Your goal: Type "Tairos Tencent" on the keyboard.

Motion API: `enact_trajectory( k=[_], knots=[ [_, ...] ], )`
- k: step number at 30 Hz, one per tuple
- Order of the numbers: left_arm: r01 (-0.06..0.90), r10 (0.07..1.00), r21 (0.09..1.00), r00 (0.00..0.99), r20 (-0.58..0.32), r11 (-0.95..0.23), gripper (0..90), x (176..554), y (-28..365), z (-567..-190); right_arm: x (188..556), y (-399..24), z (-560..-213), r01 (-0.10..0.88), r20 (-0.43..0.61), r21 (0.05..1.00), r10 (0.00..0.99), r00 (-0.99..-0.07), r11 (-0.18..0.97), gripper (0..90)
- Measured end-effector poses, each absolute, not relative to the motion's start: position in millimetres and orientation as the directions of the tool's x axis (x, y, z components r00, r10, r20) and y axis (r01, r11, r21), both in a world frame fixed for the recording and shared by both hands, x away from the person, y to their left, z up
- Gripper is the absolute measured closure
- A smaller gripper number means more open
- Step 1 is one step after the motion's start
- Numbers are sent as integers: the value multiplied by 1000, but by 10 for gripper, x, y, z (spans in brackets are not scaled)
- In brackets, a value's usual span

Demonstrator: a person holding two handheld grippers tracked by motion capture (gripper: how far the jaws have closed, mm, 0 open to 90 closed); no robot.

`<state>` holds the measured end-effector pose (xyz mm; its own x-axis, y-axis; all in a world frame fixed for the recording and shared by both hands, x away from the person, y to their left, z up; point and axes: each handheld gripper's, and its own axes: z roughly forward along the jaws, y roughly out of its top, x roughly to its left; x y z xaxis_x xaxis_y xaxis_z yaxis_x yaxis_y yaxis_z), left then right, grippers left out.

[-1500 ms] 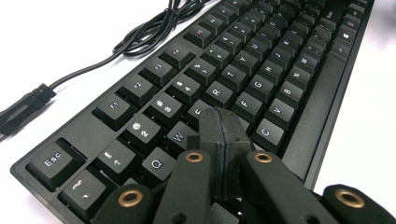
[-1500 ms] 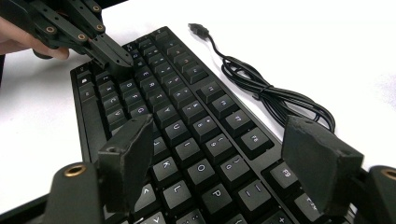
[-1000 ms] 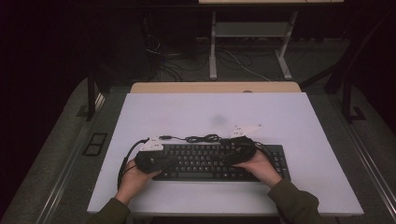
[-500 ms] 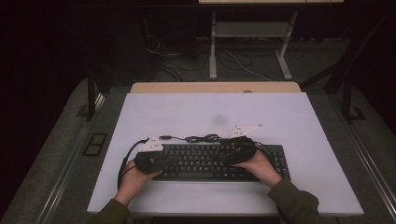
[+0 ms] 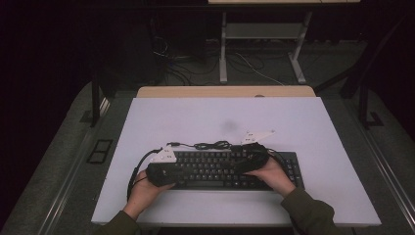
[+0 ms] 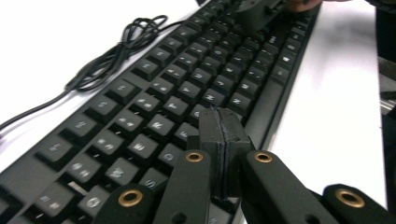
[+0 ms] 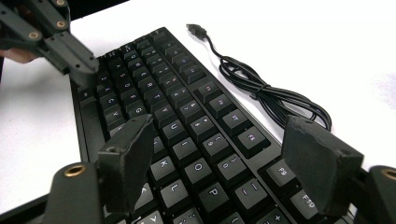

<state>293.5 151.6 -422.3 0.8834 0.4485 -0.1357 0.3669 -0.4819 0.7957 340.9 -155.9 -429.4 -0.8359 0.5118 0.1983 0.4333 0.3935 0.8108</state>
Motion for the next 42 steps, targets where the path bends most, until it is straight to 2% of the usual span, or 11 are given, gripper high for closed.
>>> enact_trajectory(
  k=[18, 42],
  knots=[
    [338, 370, 752, 919, -136, -566, 893, 2893, 1328, -4318, 3409, -1558, -4297, 433, 198, 810, 512, -836, 395, 250],
    [344, 369, 736, 919, -138, -583, 893, 2908, 1308, -4378, 3406, -1556, -4295, 433, 197, 810, 513, -836, 395, 250]
  ],
)
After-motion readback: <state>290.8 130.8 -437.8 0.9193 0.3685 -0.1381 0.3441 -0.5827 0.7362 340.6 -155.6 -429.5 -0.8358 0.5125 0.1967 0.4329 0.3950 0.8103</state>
